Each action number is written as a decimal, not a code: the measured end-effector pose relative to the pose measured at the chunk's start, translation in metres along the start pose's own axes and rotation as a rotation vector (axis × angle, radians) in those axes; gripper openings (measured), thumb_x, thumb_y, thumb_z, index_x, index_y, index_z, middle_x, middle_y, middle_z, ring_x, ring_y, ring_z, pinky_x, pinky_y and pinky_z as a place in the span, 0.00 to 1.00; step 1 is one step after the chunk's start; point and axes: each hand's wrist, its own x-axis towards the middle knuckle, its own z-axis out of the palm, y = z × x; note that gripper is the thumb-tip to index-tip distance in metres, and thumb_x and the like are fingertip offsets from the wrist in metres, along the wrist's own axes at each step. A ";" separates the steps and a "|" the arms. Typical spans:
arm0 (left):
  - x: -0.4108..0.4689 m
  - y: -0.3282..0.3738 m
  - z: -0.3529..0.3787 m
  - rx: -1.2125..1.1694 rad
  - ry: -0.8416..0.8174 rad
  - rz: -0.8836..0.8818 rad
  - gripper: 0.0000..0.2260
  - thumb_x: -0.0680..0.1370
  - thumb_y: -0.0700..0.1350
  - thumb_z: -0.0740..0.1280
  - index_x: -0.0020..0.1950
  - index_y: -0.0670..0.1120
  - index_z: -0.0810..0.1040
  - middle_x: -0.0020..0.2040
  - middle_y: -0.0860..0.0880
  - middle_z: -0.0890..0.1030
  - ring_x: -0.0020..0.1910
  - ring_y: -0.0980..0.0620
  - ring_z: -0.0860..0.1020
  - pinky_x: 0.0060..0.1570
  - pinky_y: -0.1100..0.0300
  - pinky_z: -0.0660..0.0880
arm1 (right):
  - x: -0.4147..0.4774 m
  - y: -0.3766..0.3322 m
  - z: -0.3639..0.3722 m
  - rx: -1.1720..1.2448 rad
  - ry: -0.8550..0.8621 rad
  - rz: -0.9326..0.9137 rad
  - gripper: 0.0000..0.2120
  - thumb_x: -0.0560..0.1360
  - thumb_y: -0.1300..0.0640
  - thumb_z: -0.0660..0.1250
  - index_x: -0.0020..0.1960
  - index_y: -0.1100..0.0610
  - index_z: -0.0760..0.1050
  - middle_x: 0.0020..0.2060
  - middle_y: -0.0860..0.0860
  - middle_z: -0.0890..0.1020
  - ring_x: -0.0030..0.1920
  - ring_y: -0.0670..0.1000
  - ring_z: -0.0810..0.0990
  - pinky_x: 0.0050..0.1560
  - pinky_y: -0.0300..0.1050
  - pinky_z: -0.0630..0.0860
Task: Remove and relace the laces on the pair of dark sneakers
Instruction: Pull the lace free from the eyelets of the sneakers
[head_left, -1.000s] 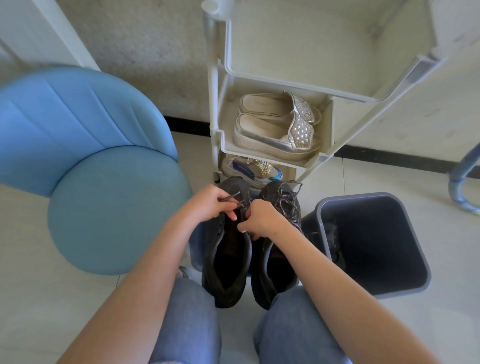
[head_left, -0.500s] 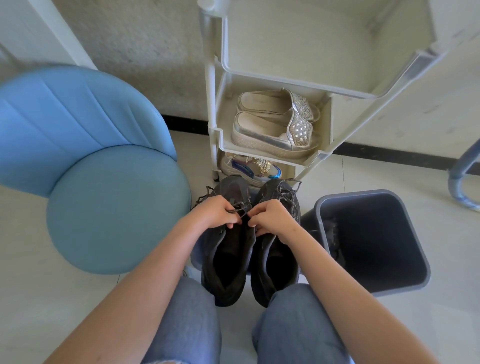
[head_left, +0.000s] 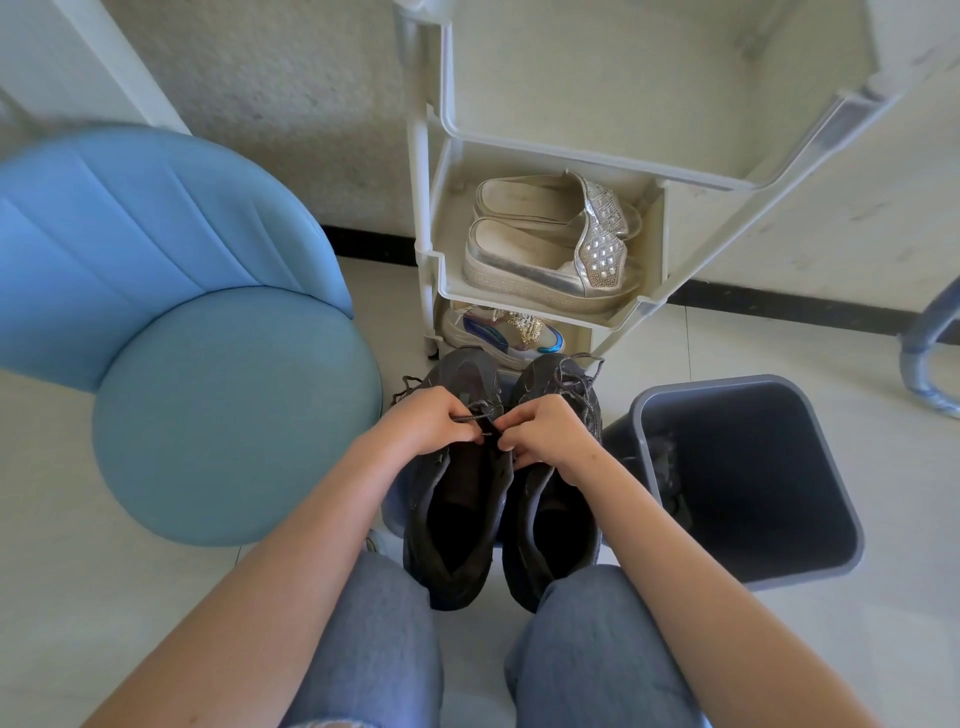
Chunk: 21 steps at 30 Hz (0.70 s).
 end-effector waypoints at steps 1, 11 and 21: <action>0.000 -0.001 0.000 -0.011 0.007 0.013 0.06 0.74 0.52 0.70 0.44 0.52 0.85 0.39 0.49 0.82 0.41 0.51 0.77 0.39 0.58 0.69 | 0.000 0.000 0.000 0.001 0.000 0.000 0.12 0.71 0.71 0.67 0.52 0.64 0.81 0.37 0.56 0.81 0.33 0.53 0.81 0.38 0.42 0.82; -0.001 -0.003 0.004 -0.174 0.050 -0.026 0.06 0.74 0.50 0.70 0.47 0.51 0.85 0.47 0.45 0.84 0.50 0.47 0.80 0.49 0.54 0.72 | 0.001 0.003 0.000 0.030 0.007 -0.006 0.10 0.70 0.71 0.68 0.50 0.64 0.81 0.35 0.56 0.81 0.33 0.53 0.81 0.41 0.45 0.82; -0.001 0.005 0.010 -0.237 0.078 -0.128 0.10 0.74 0.50 0.71 0.50 0.46 0.85 0.49 0.43 0.84 0.51 0.46 0.80 0.49 0.55 0.73 | 0.001 0.003 0.000 0.104 -0.011 0.007 0.10 0.70 0.71 0.69 0.50 0.65 0.80 0.37 0.58 0.81 0.35 0.53 0.81 0.38 0.41 0.82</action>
